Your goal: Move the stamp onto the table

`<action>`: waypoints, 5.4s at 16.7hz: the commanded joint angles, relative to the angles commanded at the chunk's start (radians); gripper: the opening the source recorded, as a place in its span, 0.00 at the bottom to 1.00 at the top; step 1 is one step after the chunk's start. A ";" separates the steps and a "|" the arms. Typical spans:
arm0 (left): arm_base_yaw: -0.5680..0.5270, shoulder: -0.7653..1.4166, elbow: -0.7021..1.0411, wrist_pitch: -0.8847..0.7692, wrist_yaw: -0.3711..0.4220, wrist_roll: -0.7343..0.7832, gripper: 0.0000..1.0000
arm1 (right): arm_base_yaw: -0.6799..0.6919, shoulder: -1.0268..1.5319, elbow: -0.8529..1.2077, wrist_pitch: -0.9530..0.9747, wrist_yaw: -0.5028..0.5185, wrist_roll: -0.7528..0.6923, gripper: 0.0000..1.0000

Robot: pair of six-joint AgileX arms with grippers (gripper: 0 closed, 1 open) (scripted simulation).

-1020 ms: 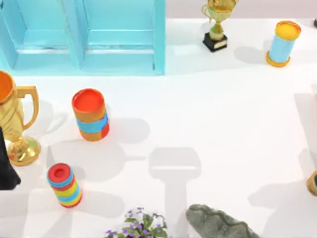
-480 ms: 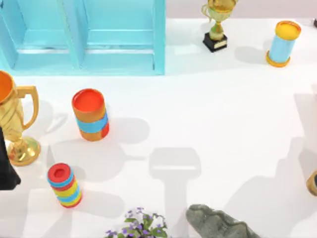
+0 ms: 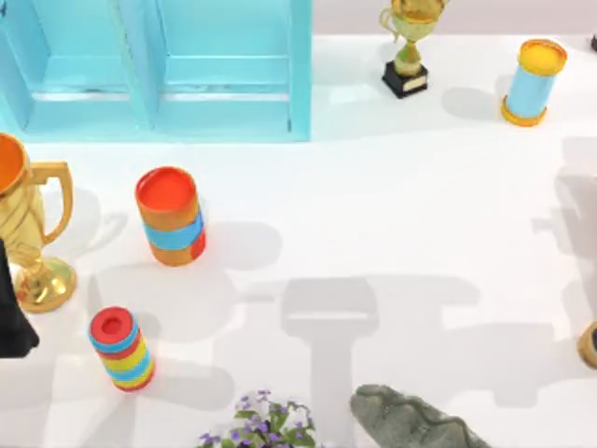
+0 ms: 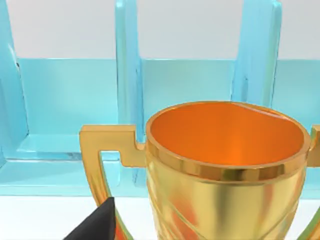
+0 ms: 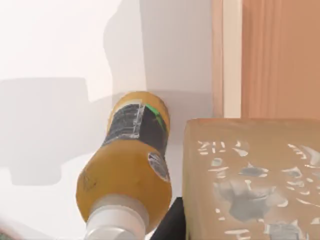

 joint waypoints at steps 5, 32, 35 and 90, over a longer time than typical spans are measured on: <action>0.000 0.000 0.000 0.000 0.000 0.000 1.00 | 0.074 -0.047 -0.024 -0.072 0.021 0.009 0.00; 0.000 0.000 0.000 0.000 0.000 0.000 1.00 | 0.508 0.730 0.632 0.066 0.029 0.470 0.00; 0.000 0.000 0.000 0.000 0.000 0.000 1.00 | 0.515 0.752 0.631 0.070 0.025 0.467 0.00; 0.000 0.000 0.000 0.000 0.000 0.000 1.00 | 0.510 0.973 1.460 -0.534 0.028 0.467 1.00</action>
